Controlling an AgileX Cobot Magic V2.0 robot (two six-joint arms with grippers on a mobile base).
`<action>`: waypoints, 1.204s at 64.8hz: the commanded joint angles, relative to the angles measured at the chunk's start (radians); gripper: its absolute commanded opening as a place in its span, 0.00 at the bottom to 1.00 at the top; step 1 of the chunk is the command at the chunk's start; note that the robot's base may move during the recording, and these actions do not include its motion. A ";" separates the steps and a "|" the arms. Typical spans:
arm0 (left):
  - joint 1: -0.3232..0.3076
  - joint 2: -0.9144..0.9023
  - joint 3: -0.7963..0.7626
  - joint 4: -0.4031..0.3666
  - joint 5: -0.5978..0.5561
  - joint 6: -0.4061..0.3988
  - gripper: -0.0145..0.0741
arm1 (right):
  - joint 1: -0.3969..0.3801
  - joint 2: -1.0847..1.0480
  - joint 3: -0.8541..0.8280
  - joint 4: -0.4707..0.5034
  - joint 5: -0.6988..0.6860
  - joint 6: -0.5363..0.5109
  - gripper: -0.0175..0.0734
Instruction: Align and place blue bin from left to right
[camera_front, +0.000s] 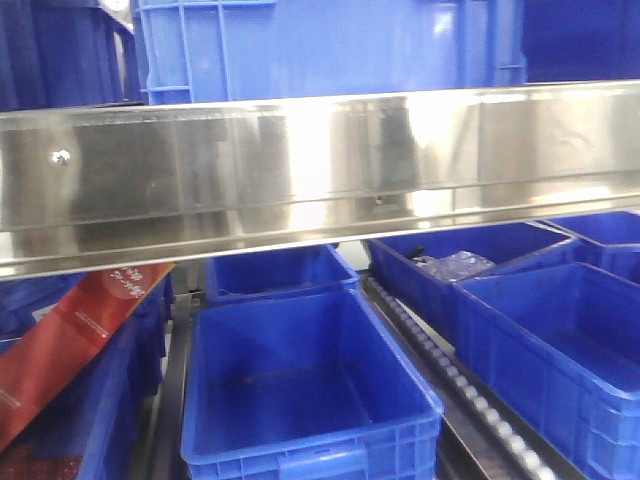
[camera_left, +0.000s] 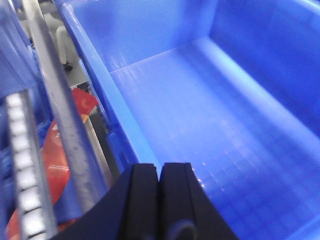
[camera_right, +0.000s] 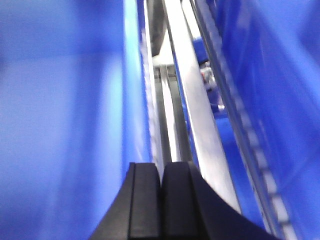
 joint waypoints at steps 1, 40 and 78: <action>0.005 -0.084 0.095 -0.001 -0.118 0.000 0.04 | -0.007 -0.102 0.119 -0.011 -0.170 -0.001 0.12; 0.005 -0.906 1.032 -0.001 -0.692 0.000 0.04 | -0.007 -0.876 0.955 -0.011 -0.472 -0.020 0.12; 0.005 -1.686 1.717 -0.007 -0.787 0.000 0.04 | -0.007 -1.406 1.586 -0.011 -0.690 -0.020 0.12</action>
